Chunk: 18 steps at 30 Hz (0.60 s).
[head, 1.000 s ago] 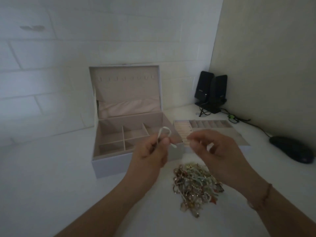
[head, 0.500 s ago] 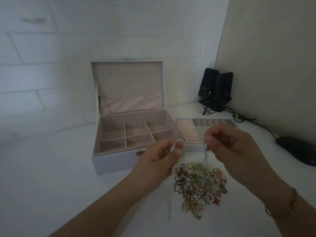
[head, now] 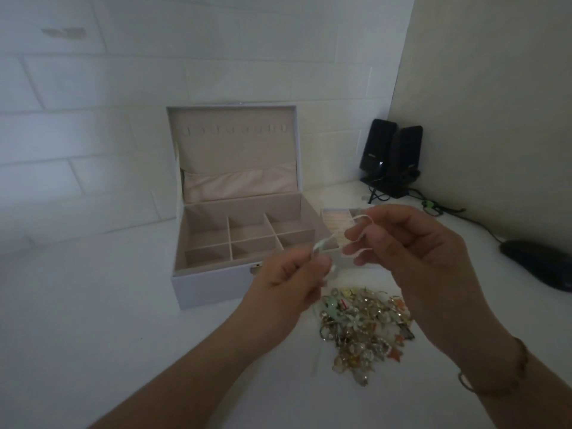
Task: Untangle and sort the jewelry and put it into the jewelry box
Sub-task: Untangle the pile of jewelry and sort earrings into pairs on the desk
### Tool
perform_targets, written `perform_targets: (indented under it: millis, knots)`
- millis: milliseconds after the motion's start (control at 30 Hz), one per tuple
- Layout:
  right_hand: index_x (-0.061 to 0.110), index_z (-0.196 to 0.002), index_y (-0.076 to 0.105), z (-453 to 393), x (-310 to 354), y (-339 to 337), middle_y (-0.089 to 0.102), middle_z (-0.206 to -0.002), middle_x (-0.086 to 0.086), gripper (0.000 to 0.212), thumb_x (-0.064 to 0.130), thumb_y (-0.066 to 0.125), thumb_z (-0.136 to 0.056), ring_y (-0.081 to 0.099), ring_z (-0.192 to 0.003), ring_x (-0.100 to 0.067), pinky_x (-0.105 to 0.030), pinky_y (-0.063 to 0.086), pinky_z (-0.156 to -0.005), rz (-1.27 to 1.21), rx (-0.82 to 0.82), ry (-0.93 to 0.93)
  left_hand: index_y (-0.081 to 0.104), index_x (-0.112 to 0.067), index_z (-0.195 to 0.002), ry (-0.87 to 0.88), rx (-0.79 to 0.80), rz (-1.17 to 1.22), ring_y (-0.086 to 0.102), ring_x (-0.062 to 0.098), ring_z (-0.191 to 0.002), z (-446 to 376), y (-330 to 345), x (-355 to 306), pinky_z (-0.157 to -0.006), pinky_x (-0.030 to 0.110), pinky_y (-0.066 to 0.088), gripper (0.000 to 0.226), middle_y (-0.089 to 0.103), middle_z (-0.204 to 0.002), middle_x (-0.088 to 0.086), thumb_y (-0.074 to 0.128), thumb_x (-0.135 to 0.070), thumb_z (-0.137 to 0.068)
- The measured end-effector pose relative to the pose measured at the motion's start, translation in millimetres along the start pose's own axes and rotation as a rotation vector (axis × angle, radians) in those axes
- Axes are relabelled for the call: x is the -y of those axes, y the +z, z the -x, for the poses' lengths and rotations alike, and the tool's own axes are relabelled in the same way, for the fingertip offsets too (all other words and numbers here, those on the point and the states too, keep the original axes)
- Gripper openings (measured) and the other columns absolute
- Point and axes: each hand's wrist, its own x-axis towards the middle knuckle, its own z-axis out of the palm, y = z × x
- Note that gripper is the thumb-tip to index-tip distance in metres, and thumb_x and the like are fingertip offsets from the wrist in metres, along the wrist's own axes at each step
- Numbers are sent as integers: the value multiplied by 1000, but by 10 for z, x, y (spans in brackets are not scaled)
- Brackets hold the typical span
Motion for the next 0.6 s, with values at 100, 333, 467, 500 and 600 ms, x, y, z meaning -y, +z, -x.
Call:
perform_targets:
  millis: [100,333,467,500,600]
  knots:
    - [29,-91,67,27,-211,-133,71,-81,9,13,18,66,-84,66,-78,-7,-17,49,-68,578,42,-6,48,5,-56,41,-271,-18,37,13,-48,-17,-114,-69,-47,18,30,51,35,-54,20,63,-39,-78]
    - [42,-104,62,106,-367,-211,60,-105,28,33,58,51,-78,50,-107,6,-17,37,-95,976,460,-8,52,4,-55,277,-332,-636,39,13,-48,-39,-524,-136,-48,29,35,36,46,-55,16,53,-28,-71]
    - [42,-108,61,123,-375,-217,57,-108,29,31,56,57,-81,46,-108,5,-16,37,-96,1018,651,19,41,-12,-51,198,112,-1155,33,7,-44,18,-661,-159,-45,20,25,32,34,-48,1,54,-31,-73]
    - [43,-105,61,121,-369,-230,57,-106,29,26,54,59,-81,46,-106,6,-16,38,-95,1021,654,20,39,-14,-54,143,214,-1261,35,9,-45,30,-662,-143,-46,19,25,32,36,-49,-1,56,-30,-75]
    - [41,-90,62,99,-306,-292,58,-97,27,12,47,64,-81,49,-98,8,-18,41,-91,1038,665,70,49,-21,-75,6,382,-1474,49,6,-66,114,-635,-117,-59,21,41,15,54,-72,-6,56,-32,-83]
